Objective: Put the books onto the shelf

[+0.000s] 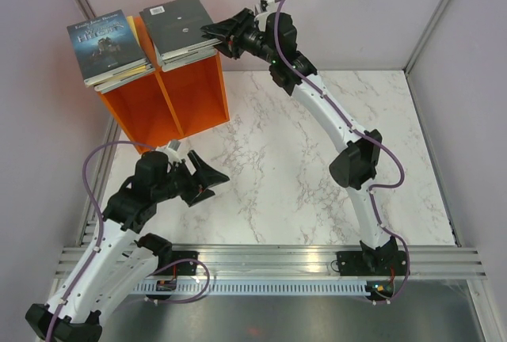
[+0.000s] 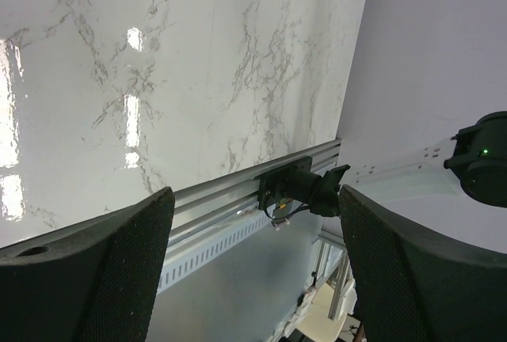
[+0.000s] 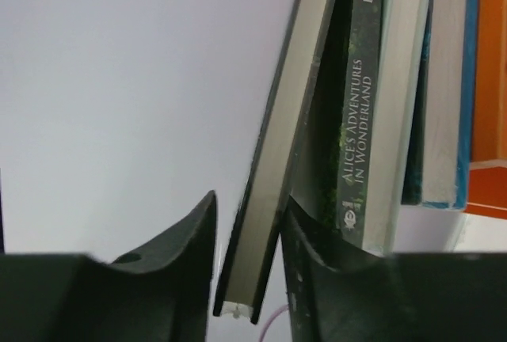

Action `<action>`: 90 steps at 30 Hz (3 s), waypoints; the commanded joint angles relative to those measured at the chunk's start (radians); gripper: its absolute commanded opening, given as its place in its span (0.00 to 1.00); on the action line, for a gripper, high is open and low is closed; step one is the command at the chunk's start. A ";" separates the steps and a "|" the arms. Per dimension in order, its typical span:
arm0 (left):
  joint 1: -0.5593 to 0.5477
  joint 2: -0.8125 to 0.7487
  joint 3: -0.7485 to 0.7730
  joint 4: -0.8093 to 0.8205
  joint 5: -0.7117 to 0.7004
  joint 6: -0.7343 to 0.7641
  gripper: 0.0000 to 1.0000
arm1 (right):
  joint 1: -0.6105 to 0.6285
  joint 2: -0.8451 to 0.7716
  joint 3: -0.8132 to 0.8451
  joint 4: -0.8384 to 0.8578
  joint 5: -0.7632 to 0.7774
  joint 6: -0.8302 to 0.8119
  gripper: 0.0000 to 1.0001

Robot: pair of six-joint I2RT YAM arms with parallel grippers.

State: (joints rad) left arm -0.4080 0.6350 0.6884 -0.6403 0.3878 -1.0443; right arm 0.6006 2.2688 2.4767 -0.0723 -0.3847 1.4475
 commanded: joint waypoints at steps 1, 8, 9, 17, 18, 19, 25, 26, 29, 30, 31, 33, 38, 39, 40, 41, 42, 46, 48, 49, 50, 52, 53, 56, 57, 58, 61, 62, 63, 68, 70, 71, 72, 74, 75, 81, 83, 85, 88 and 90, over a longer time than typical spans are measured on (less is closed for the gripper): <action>0.003 0.008 0.043 -0.005 -0.040 0.043 0.86 | 0.008 -0.018 0.067 0.160 -0.017 0.021 0.45; 0.003 0.029 0.039 0.004 -0.049 0.033 0.86 | -0.008 -0.057 -0.007 0.160 -0.068 0.007 0.83; 0.003 0.029 0.037 0.007 -0.052 0.032 0.86 | -0.016 -0.061 -0.022 0.158 -0.075 0.004 0.83; 0.005 0.031 0.016 0.028 -0.049 0.010 0.86 | -0.055 -0.137 -0.168 0.151 -0.166 -0.018 0.87; 0.003 0.035 0.014 0.030 -0.047 0.010 0.85 | -0.058 -0.141 -0.191 0.149 -0.172 -0.019 0.87; 0.003 0.037 0.010 0.034 -0.044 0.006 0.85 | -0.058 -0.144 -0.197 0.146 -0.180 -0.021 0.87; 0.003 0.054 0.005 0.050 -0.038 -0.002 0.85 | -0.059 -0.123 -0.197 0.120 -0.243 -0.024 0.90; 0.003 0.054 0.003 0.051 -0.040 0.000 0.85 | -0.059 -0.121 -0.196 0.111 -0.247 -0.029 0.91; 0.003 0.057 -0.004 0.059 -0.036 -0.005 0.84 | -0.059 -0.123 -0.199 0.074 -0.261 -0.062 0.91; 0.003 0.057 -0.004 0.059 -0.038 -0.008 0.84 | -0.061 -0.124 -0.202 0.045 -0.263 -0.078 0.91; 0.003 0.057 -0.007 0.060 -0.038 -0.010 0.84 | -0.062 -0.132 -0.208 0.039 -0.263 -0.087 0.90; 0.003 0.057 -0.009 0.064 -0.038 -0.010 0.84 | -0.068 -0.144 -0.234 0.032 -0.260 -0.096 0.86; 0.003 0.058 -0.018 0.068 -0.036 -0.014 0.84 | -0.084 -0.178 -0.300 0.034 -0.273 -0.110 0.72; 0.003 0.060 -0.020 0.070 -0.036 -0.014 0.84 | -0.090 -0.180 -0.315 0.034 -0.278 -0.113 0.70; 0.003 0.060 -0.020 0.068 -0.033 -0.014 0.84 | -0.090 -0.187 -0.323 0.037 -0.279 -0.114 0.69; 0.001 0.061 -0.020 0.070 -0.033 -0.014 0.84 | -0.094 -0.192 -0.329 0.035 -0.279 -0.121 0.68; 0.003 0.063 -0.020 0.070 -0.032 -0.014 0.84 | -0.099 -0.198 -0.344 0.039 -0.276 -0.124 0.67; 0.003 0.069 -0.018 0.074 -0.033 -0.014 0.84 | -0.114 -0.222 -0.381 0.095 -0.281 -0.101 0.67; 0.003 0.075 -0.017 0.076 -0.035 -0.014 0.83 | -0.122 -0.226 -0.381 0.123 -0.284 -0.081 0.67; 0.003 0.077 -0.016 0.079 -0.032 -0.014 0.83 | -0.124 -0.227 -0.381 0.134 -0.290 -0.075 0.67; 0.003 0.080 -0.016 0.079 -0.032 -0.014 0.83 | -0.125 -0.226 -0.375 0.143 -0.292 -0.067 0.67; 0.003 0.081 -0.018 0.080 -0.032 -0.014 0.83 | -0.128 -0.230 -0.369 0.157 -0.296 -0.056 0.67; 0.003 0.081 -0.018 0.085 -0.033 -0.017 0.83 | -0.128 -0.230 -0.361 0.164 -0.299 -0.053 0.67; 0.003 0.083 -0.023 0.088 -0.032 -0.022 0.83 | -0.133 -0.238 -0.355 0.167 -0.304 -0.045 0.67; 0.003 0.083 -0.024 0.090 -0.032 -0.025 0.83 | -0.136 -0.242 -0.355 0.169 -0.306 -0.042 0.67; 0.001 0.081 -0.027 0.093 -0.032 -0.026 0.83 | -0.137 -0.249 -0.357 0.170 -0.306 -0.042 0.65; 0.003 0.081 -0.032 0.099 -0.033 -0.031 0.82 | -0.142 -0.265 -0.360 0.174 -0.306 -0.042 0.57; 0.003 0.081 -0.032 0.097 -0.032 -0.033 0.82 | -0.143 -0.268 -0.363 0.174 -0.306 -0.044 0.55; 0.003 0.081 -0.033 0.099 -0.032 -0.034 0.82 | -0.147 -0.275 -0.364 0.174 -0.304 -0.042 0.52; 0.003 0.074 -0.035 0.100 -0.030 -0.037 0.82 | -0.150 -0.285 -0.377 0.174 -0.309 -0.050 0.42; 0.003 0.069 -0.039 0.099 -0.029 -0.039 0.82 | -0.151 -0.293 -0.386 0.175 -0.315 -0.050 0.39; 0.003 0.069 -0.041 0.100 -0.027 -0.039 0.82 | -0.150 -0.298 -0.400 0.175 -0.316 -0.055 0.38; 0.003 0.068 -0.043 0.099 -0.026 -0.040 0.82 | -0.151 -0.305 -0.406 0.174 -0.315 -0.058 0.36; 0.003 0.068 -0.043 0.100 -0.024 -0.040 0.81 | -0.150 -0.310 -0.424 0.175 -0.313 -0.061 0.33; 0.003 0.069 -0.044 0.100 -0.024 -0.039 0.81 | -0.150 -0.314 -0.429 0.177 -0.313 -0.061 0.31; 0.003 0.072 -0.044 0.100 -0.024 -0.042 0.81 | -0.139 -0.304 -0.424 0.198 -0.301 -0.044 0.17; 0.003 0.072 -0.046 0.100 -0.026 -0.043 0.81 | -0.133 -0.292 -0.392 0.203 -0.295 -0.029 0.13; 0.003 0.068 -0.050 0.100 -0.026 -0.043 0.81 | -0.117 -0.256 -0.339 0.204 -0.292 -0.013 0.07; 0.003 0.049 -0.064 0.100 -0.023 -0.046 0.81 | -0.088 -0.203 -0.273 0.194 -0.260 0.001 0.00; 0.003 0.037 -0.069 0.099 -0.023 -0.051 0.81 | -0.078 -0.187 -0.246 0.187 -0.237 0.002 0.00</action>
State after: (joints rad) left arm -0.4080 0.6949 0.6342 -0.5663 0.3580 -1.0679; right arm 0.4870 2.0613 2.1361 0.0364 -0.6571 1.4311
